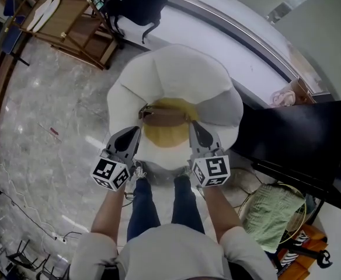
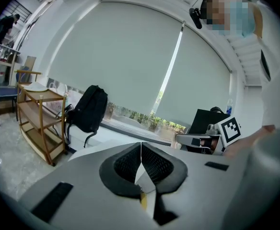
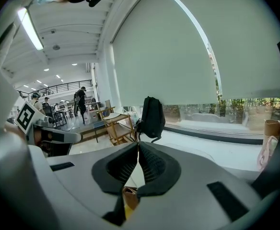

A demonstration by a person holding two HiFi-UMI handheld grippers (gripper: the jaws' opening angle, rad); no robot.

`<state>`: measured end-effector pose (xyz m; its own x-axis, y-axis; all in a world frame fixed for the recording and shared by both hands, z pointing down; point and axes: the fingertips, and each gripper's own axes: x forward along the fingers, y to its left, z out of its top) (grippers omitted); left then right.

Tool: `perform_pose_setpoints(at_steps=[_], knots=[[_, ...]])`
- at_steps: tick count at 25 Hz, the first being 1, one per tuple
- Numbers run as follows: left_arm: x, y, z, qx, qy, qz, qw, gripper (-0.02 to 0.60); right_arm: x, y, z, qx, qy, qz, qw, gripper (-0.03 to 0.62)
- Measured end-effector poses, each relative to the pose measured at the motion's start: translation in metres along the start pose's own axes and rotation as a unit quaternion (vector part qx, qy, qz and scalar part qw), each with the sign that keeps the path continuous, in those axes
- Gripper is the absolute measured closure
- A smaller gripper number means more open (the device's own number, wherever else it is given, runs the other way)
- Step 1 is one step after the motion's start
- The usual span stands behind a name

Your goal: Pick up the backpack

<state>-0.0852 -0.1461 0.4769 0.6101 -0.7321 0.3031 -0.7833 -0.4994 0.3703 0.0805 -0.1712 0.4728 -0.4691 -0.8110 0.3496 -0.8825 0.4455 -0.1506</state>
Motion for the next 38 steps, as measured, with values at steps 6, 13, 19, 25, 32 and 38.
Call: perform_pose_setpoints(at_steps=[6,13,19,25,32,38], knots=[[0.012,0.013,-0.02,-0.004,0.006,0.001,1.0,0.549,0.016,-0.007,-0.026,-0.001,0.011,0.001,1.0,0.563],[0.028,0.027,-0.048,-0.012,0.018,0.003,0.9998,0.549,0.031,-0.017,-0.062,0.007,0.025,-0.002,1.0,0.563],[0.037,0.035,-0.068,-0.015,0.024,0.002,0.9996,0.549,0.038,-0.027,-0.086,0.012,0.034,-0.011,0.999,0.563],[0.047,0.048,-0.091,-0.019,0.032,0.005,0.9993,0.549,0.049,-0.034,-0.109,0.013,0.042,-0.014,0.999,0.563],[0.061,0.062,-0.118,-0.022,0.036,0.012,0.999,0.549,0.06,-0.039,-0.139,0.013,0.05,-0.005,0.999,0.565],[0.073,0.072,-0.146,-0.027,0.043,0.009,0.9987,0.549,0.074,-0.047,-0.162,0.01,0.057,-0.004,0.998,0.565]])
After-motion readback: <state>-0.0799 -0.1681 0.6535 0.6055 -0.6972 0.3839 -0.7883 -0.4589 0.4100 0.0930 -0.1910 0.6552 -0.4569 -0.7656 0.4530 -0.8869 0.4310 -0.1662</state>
